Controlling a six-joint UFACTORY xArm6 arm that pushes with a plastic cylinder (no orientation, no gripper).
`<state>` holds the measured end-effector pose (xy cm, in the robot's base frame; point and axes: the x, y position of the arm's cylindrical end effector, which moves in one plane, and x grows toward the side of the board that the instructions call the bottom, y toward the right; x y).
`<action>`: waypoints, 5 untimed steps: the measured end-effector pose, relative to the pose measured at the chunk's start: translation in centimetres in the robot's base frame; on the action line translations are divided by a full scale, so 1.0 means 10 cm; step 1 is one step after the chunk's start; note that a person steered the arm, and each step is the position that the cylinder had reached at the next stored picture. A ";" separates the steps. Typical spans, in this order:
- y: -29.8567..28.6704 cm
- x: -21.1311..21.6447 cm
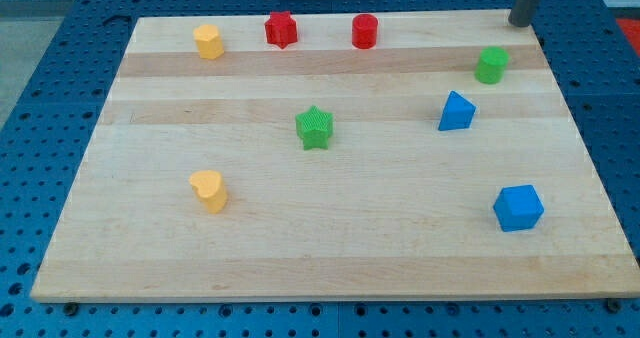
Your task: Point at the green circle
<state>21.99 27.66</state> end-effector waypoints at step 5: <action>-0.22 0.08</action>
<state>22.79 25.45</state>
